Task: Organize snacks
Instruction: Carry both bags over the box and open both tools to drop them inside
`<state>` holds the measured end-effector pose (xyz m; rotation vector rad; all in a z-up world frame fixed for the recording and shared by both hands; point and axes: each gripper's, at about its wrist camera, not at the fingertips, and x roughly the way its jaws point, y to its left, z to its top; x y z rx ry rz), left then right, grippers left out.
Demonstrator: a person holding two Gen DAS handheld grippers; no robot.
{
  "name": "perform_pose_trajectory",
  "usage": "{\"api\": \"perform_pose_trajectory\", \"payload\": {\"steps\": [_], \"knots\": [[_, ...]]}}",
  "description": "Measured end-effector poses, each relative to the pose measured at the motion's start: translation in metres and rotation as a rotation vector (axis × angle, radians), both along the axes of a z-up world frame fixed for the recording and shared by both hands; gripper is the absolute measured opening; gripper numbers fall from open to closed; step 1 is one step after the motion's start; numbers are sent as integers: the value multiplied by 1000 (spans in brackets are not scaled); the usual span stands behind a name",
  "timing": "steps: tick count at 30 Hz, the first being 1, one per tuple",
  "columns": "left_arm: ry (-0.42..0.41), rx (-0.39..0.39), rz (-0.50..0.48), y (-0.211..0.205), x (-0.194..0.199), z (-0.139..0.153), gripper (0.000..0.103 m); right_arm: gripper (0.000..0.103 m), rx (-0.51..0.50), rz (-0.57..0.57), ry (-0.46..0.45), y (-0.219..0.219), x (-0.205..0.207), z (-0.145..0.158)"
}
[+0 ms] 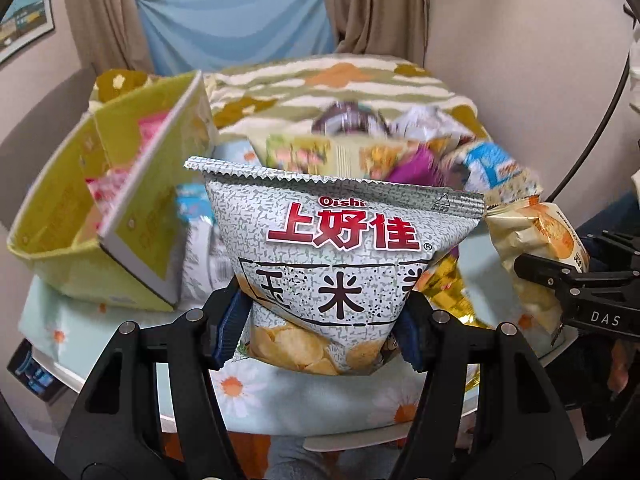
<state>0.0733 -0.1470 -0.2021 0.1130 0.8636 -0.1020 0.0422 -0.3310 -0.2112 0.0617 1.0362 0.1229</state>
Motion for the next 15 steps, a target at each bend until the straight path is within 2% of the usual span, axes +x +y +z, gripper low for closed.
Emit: {"api": "perform_pose_trajectory", "payload": {"steps": [8, 15], "knots": [[-107, -19, 20, 21, 5, 64, 61, 58, 3, 21, -98, 19, 6, 57], [-181, -29, 55, 66, 26, 108, 61, 58, 10, 58, -191, 62, 29, 102]]}}
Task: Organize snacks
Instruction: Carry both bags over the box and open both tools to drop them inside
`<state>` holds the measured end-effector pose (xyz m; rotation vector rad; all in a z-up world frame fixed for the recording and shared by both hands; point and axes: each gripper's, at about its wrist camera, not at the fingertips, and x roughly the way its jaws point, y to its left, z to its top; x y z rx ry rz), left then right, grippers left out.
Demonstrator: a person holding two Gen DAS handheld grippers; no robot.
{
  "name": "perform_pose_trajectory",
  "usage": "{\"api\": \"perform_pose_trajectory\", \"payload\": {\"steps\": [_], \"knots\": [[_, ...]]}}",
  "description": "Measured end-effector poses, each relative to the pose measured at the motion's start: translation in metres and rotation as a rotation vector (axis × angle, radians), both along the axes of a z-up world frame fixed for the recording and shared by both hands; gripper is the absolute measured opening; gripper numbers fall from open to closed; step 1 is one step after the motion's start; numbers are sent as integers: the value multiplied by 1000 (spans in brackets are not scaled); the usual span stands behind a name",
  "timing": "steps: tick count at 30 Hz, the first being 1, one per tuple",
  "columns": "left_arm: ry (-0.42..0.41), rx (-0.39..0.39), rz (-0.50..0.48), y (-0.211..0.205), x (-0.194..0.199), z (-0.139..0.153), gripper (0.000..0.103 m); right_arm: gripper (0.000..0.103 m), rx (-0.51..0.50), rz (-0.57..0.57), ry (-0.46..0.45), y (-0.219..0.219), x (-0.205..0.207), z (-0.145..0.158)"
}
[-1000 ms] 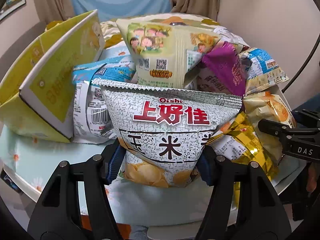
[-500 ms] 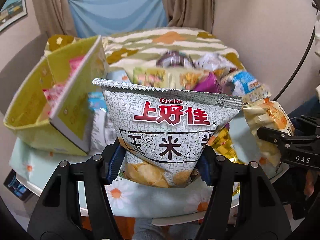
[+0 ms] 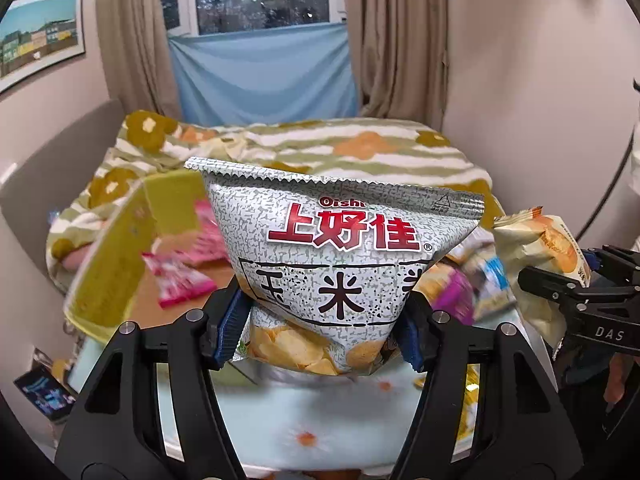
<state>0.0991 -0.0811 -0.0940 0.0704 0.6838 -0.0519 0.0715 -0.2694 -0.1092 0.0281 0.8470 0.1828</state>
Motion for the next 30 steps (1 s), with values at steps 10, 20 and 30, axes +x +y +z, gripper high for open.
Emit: {"api": "perform_pose_trajectory", "payload": {"steps": [10, 20, 30], "knots": [[12, -11, 93, 116, 49, 26, 62, 58, 41, 92, -78, 110, 58, 40], [143, 4, 115, 219, 92, -12, 62, 58, 71, 151, -17, 229, 117, 23], [258, -23, 3, 244, 103, -55, 103, 58, 76, 84, 68, 274, 129, -4]]}}
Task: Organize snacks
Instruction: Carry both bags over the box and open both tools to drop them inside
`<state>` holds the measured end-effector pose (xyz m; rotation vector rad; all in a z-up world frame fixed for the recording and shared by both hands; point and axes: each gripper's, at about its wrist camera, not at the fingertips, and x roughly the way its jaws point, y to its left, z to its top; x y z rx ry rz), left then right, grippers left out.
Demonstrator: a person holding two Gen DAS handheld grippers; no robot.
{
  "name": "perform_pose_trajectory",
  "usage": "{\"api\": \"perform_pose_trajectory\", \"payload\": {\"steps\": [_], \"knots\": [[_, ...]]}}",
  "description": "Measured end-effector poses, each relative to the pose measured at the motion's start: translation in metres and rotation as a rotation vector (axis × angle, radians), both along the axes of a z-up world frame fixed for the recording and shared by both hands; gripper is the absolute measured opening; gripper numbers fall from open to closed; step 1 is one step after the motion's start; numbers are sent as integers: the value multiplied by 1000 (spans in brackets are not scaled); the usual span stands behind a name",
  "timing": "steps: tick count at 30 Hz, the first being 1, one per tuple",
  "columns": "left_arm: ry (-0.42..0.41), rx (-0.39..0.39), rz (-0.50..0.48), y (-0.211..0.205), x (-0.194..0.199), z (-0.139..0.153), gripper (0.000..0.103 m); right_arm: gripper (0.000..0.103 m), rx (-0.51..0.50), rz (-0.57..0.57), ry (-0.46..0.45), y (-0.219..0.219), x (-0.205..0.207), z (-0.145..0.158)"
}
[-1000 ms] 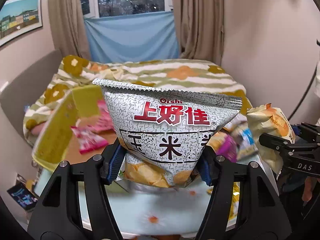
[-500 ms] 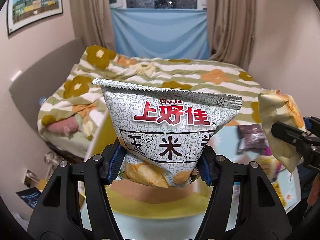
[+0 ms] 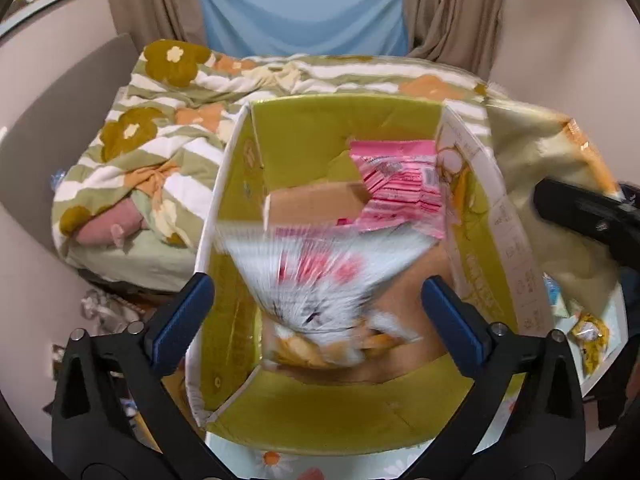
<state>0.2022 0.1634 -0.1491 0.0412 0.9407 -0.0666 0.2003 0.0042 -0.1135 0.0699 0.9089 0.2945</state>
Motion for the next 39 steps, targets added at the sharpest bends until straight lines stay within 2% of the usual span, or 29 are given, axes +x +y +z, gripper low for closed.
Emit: {"api": "perform_pose_trajectory", "payload": {"steps": [6, 14, 21, 23, 24, 25, 26, 32, 39], "knots": [[18, -10, -10, 4, -11, -1, 103, 58, -12, -13, 52, 1, -3, -8], [17, -21, 54, 20, -26, 3, 103, 58, -32, 41, 90, 19, 4, -28], [17, 3, 105, 32, -25, 3, 103, 59, -2, 61, 122, 27, 20, -46], [21, 1, 113, 33, -26, 1, 103, 65, 21, 62, 111, 25, 19, -47], [23, 1, 114, 33, -26, 0, 103, 79, 35, 60, 103, 24, 18, -46], [25, 3, 115, 33, -28, -1, 103, 98, 45, 60, 96, 22, 17, -45], [26, 5, 115, 32, -28, -2, 103, 103, 54, 59, 81, 20, 14, -44], [25, 3, 112, 28, -33, -2, 103, 103, 15, 62, 41, 18, 2, -41], [-30, 12, 107, 22, -40, 16, 103, 103, 14, 72, 1, 15, -9, -23]]}}
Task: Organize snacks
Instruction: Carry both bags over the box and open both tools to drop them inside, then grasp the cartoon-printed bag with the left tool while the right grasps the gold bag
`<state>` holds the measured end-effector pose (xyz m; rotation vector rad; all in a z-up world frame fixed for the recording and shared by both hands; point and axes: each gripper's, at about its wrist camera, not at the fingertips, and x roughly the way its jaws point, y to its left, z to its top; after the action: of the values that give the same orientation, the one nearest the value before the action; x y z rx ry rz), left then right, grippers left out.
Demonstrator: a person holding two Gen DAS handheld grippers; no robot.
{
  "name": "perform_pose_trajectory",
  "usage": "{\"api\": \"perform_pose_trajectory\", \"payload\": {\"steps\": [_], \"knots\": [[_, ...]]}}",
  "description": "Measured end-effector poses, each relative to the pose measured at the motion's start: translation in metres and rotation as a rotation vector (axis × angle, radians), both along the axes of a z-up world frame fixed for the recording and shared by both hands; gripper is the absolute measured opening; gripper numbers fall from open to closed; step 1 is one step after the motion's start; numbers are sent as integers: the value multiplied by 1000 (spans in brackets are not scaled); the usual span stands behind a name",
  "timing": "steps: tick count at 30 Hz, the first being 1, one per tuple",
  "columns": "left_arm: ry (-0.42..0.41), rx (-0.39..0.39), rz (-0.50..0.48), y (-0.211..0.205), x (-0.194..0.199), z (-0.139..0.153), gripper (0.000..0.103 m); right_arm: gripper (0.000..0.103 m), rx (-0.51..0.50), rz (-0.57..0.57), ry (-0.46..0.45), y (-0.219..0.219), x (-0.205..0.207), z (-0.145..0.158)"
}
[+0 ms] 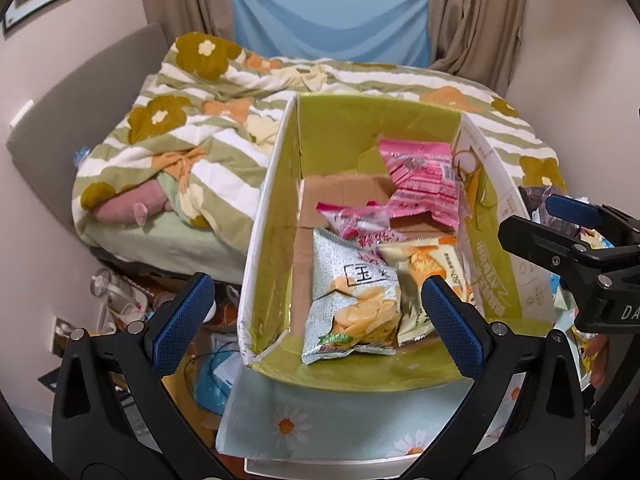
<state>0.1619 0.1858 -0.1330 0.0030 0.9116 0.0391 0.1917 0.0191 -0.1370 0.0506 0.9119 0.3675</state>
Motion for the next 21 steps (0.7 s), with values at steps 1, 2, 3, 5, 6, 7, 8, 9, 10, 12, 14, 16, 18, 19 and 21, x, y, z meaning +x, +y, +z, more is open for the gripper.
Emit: {"api": "perform_pose_trajectory", "payload": {"steps": [1, 2, 3, 5, 6, 7, 8, 9, 10, 12, 14, 16, 18, 19, 21], "knots": [[-9, 3, -1, -1, -1, 3, 103, 103, 1, 1, -6, 0, -2, 3], [-17, 6, -3, -1, -3, 6, 103, 103, 5, 2, -17, -1, -4, 8], [-25, 9, -6, -2, -5, 10, 103, 103, 8, 2, -24, -2, -6, 10], [-44, 11, -14, -4, -9, 18, 103, 103, 10, -4, -43, -5, -11, 21], [-53, 10, -20, -5, -10, 23, 103, 103, 11, -8, -52, -7, -14, 24], [-60, 7, -26, -7, -10, 26, 103, 103, 10, -16, -60, -9, -17, 31], [-69, 2, -36, -8, -11, 31, 103, 103, 7, -22, -63, -11, -18, 35], [-75, -2, -45, -10, -12, 35, 103, 103, 3, -33, -69, -14, -22, 40], [-82, -5, -57, -13, -13, 39, 103, 103, 2, -47, -78, -18, -26, 46], [-93, -12, -87, -21, -14, 47, 103, 103, 5, -72, -91, -25, -34, 54], [-100, -29, -119, -30, -13, 51, 103, 103, -6, -113, -106, -37, -44, 63], [-108, -49, -158, -41, -15, 54, 103, 103, -20, -153, -117, -50, -55, 69], [-120, -62, -202, -56, -16, 55, 103, 103, -34, -195, -131, -63, -67, 74], [-122, -63, -220, -65, -16, 55, 103, 103, -42, -216, -139, -71, -73, 76], [-117, -70, -255, -85, -17, 54, 103, 103, -66, -265, -159, -89, -86, 79]]}}
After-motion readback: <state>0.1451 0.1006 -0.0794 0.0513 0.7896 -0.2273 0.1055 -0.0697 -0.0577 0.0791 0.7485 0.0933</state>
